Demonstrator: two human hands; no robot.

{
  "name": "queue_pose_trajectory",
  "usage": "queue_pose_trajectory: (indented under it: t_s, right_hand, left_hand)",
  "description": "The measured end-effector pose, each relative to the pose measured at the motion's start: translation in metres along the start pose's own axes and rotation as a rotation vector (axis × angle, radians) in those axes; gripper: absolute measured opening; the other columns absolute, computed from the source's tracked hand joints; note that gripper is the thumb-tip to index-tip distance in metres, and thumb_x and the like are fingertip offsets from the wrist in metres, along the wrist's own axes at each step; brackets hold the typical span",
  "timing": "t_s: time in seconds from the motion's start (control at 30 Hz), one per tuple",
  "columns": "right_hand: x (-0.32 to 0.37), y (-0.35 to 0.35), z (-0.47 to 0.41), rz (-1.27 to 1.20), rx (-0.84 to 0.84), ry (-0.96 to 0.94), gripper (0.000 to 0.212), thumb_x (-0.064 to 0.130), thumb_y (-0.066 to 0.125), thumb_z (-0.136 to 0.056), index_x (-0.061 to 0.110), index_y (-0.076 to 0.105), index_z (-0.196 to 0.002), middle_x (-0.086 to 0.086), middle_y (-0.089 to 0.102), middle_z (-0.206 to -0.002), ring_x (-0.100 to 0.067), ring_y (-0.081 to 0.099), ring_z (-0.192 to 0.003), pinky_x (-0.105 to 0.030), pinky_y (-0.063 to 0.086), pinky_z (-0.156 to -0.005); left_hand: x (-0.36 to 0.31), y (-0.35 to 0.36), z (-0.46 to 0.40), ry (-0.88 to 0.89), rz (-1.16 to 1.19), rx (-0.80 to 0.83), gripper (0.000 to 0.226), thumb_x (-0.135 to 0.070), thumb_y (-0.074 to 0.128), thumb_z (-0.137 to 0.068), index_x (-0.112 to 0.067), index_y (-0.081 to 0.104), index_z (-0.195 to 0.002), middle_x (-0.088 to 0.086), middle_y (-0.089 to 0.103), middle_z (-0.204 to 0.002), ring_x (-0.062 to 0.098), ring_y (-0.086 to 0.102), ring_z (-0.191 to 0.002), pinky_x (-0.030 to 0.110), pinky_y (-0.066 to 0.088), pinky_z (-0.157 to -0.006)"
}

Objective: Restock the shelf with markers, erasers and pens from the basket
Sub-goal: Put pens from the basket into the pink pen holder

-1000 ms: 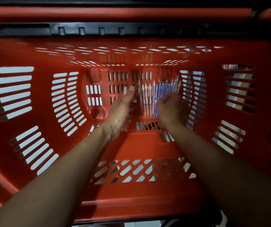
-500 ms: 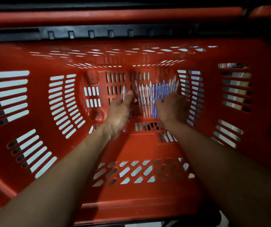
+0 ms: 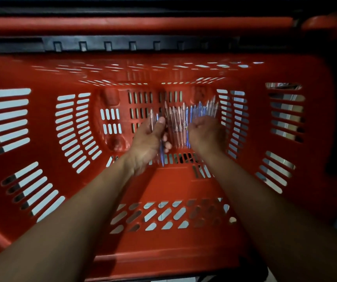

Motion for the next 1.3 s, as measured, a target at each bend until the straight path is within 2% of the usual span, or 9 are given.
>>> queue_pose_trajectory:
  t_s: [0.07, 0.17, 0.3, 0.4, 0.53, 0.83, 1.0, 1.13, 1.3]
  right_hand:
    - [-0.008, -0.002, -0.011, 0.124, -0.122, 0.042, 0.025, 0.026, 0.058, -0.101, 0.016, 0.069, -0.08, -0.002, 0.067, -0.073, -0.015, 0.064, -0.062, -0.027, 0.053, -0.054]
    - [-0.011, 0.003, -0.021, 0.254, -0.172, 0.063, 0.026, 0.036, 0.061, -0.101, 0.013, 0.072, -0.098, -0.003, 0.071, -0.084, -0.017, 0.069, -0.072, -0.034, 0.061, -0.063]
    - [-0.009, 0.006, -0.025, 0.371, -0.215, 0.039, 0.022, 0.031, 0.065, -0.099, 0.011, 0.073, -0.096, -0.007, 0.073, -0.085, -0.023, 0.071, -0.075, -0.038, 0.062, -0.066]
    - [-0.005, 0.007, -0.024, 0.421, -0.221, 0.016, 0.02, 0.029, 0.065, -0.098, 0.011, 0.073, -0.092, -0.006, 0.071, -0.08, -0.021, 0.07, -0.072, -0.031, 0.055, -0.06]
    - [-0.003, 0.004, -0.016, 0.326, -0.173, 0.044, 0.023, 0.033, 0.062, -0.098, 0.014, 0.07, -0.086, -0.002, 0.067, -0.073, -0.013, 0.062, -0.06, -0.025, 0.043, -0.048]
    - [0.023, 0.003, 0.044, -0.203, 0.263, -0.204, 0.019, 0.026, 0.069, -0.091, 0.023, 0.073, -0.073, 0.005, 0.073, -0.065, -0.007, 0.069, -0.059, -0.03, 0.059, -0.059]
    - [0.0, -0.017, 0.025, -0.085, -0.068, 0.022, 0.033, 0.024, 0.052, -0.099, 0.022, 0.061, -0.067, 0.007, 0.059, -0.061, -0.002, 0.057, -0.05, -0.011, 0.034, -0.041]
    - [-0.019, -0.02, -0.002, -0.003, -0.207, 0.25, 0.027, 0.028, 0.05, -0.102, 0.012, 0.071, -0.109, -0.005, 0.074, -0.1, -0.022, 0.071, -0.088, -0.033, 0.056, -0.07]
    - [-0.02, -0.011, -0.015, 0.065, -0.295, 0.336, 0.028, 0.017, 0.058, -0.102, 0.001, 0.067, -0.124, -0.019, 0.071, -0.12, -0.033, 0.07, -0.108, -0.03, 0.047, -0.071]
  left_hand:
    - [0.002, -0.001, 0.0, 0.015, -0.009, -0.01, 0.026, -0.04, 0.046, -0.111, -0.017, 0.056, -0.104, -0.009, 0.063, -0.07, 0.012, 0.06, -0.061, 0.026, 0.052, -0.057]
    - [0.007, -0.004, -0.001, -0.021, 0.006, -0.055, 0.051, -0.049, 0.059, -0.103, -0.012, 0.057, -0.137, 0.001, 0.077, -0.117, 0.012, 0.07, -0.099, 0.033, 0.054, -0.092]
    - [0.009, -0.006, 0.001, -0.048, -0.021, -0.043, 0.023, -0.041, 0.074, -0.095, -0.019, 0.073, -0.101, 0.0, 0.061, -0.066, 0.021, 0.043, -0.06, 0.032, 0.042, -0.066]
    - [0.01, -0.006, 0.004, -0.067, -0.027, -0.037, 0.023, -0.039, 0.077, -0.094, -0.016, 0.075, -0.098, 0.011, 0.059, -0.087, 0.025, 0.048, -0.075, 0.04, 0.046, -0.073]
    - [0.005, -0.005, 0.005, 0.0, -0.029, -0.008, 0.011, -0.028, 0.072, -0.098, -0.018, 0.068, -0.093, -0.003, 0.065, -0.064, 0.013, 0.055, -0.053, 0.022, 0.047, -0.056]
    - [0.0, 0.008, 0.0, -0.022, 0.003, 0.019, 0.06, -0.062, 0.06, -0.097, -0.008, 0.066, -0.122, 0.011, 0.079, -0.106, 0.027, 0.077, -0.099, 0.04, 0.061, -0.089]
    - [0.008, 0.011, -0.002, -0.045, 0.066, 0.025, 0.045, -0.055, 0.061, -0.101, -0.011, 0.058, -0.1, 0.002, 0.06, -0.061, 0.017, 0.052, -0.053, 0.028, 0.049, -0.051]
    - [0.006, 0.008, 0.0, -0.052, 0.005, -0.026, 0.085, -0.068, 0.07, -0.085, -0.009, 0.053, -0.143, 0.016, 0.071, -0.119, 0.022, 0.074, -0.096, 0.03, 0.063, -0.073]
    - [0.007, 0.007, 0.001, -0.042, 0.066, -0.015, 0.05, -0.051, 0.064, -0.098, -0.006, 0.06, -0.119, -0.007, 0.055, -0.063, 0.009, 0.048, -0.049, 0.024, 0.053, -0.051]
Point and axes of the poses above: each hand's wrist, its own z-axis away from the middle knuckle, its own y-axis out of the palm, x = y × z, the point moved 4 cm from there along -z, towards the middle knuckle
